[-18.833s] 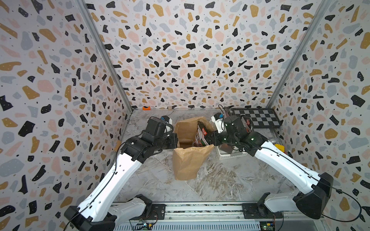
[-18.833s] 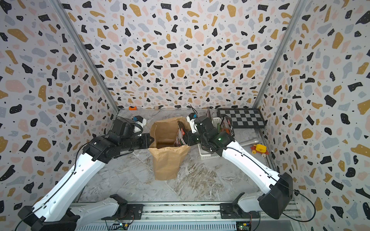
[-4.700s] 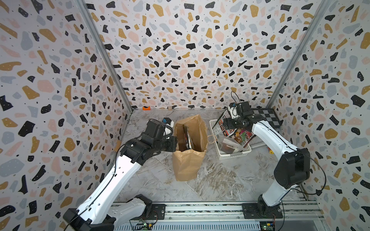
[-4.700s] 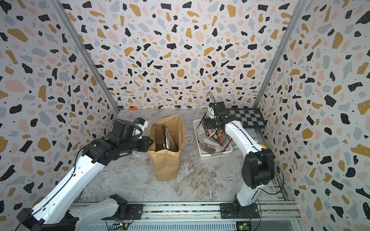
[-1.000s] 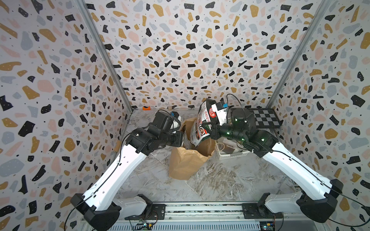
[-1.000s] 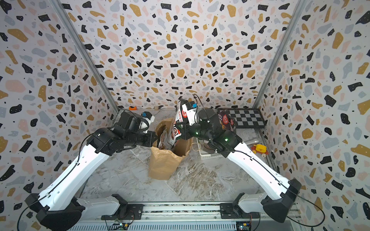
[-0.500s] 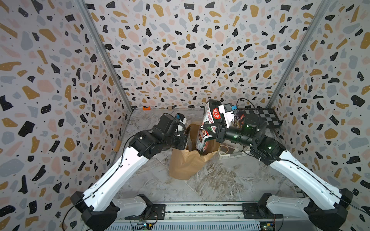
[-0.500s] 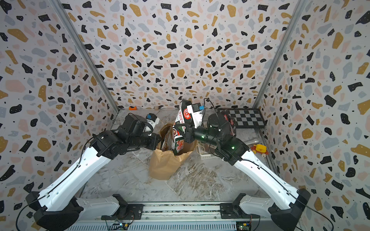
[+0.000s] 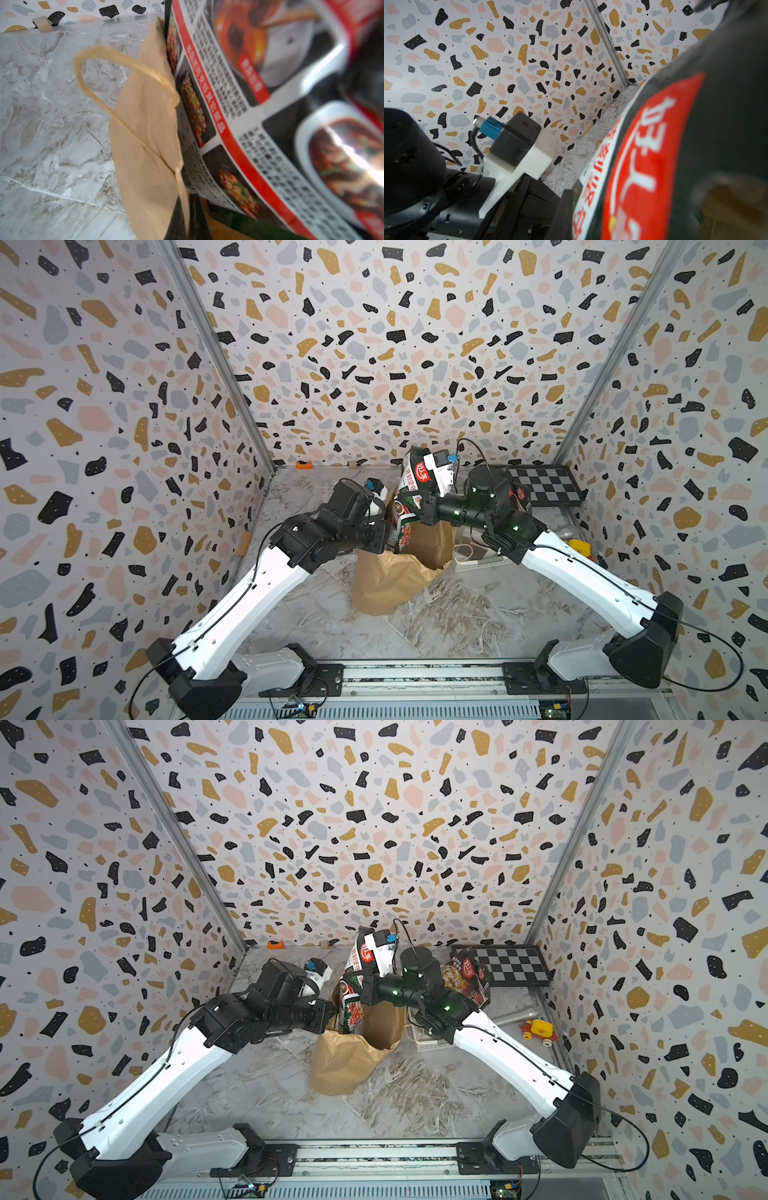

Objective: Place the condiment packets inside the bag
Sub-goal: Place the condiment packet in the paper bag.

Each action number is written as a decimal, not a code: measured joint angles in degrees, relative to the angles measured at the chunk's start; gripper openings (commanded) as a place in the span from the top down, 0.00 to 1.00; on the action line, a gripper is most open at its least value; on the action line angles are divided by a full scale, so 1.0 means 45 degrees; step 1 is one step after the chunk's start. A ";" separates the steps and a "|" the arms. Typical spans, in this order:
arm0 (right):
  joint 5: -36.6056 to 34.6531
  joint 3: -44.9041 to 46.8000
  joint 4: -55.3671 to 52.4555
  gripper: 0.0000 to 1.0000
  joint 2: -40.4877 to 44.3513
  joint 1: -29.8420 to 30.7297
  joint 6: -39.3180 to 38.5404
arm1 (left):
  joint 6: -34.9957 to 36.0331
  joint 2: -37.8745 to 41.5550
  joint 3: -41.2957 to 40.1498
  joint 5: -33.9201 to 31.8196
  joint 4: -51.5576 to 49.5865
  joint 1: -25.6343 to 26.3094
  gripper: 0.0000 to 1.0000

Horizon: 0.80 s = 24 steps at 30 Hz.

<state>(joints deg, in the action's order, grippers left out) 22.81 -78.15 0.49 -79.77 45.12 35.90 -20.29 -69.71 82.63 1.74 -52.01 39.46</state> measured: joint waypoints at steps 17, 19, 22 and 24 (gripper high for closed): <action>-0.0729 0.4211 0.1705 0.56 0.0777 0.0141 0.1894 | -0.0063 0.0646 -0.0408 -0.0981 0.0019 0.0015 1.00; -0.1234 0.4206 0.0942 0.48 0.1404 0.0141 0.1588 | -0.0063 0.0646 -0.0418 -0.0976 0.0039 0.0019 1.00; -0.1996 0.3915 -0.0272 0.37 0.2404 0.0131 0.0952 | -0.0063 0.0636 -0.0452 -0.0947 0.0049 0.0019 1.00; -0.2327 0.3429 -0.1069 0.35 0.2744 0.0063 0.0554 | -0.0063 0.0617 -0.0500 -0.0952 0.0049 0.0019 1.00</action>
<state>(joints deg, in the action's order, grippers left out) 12.34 -62.72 -4.32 -67.42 45.41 38.39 -20.58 -66.94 80.38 -2.55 -51.79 39.55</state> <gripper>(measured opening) 0.638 0.047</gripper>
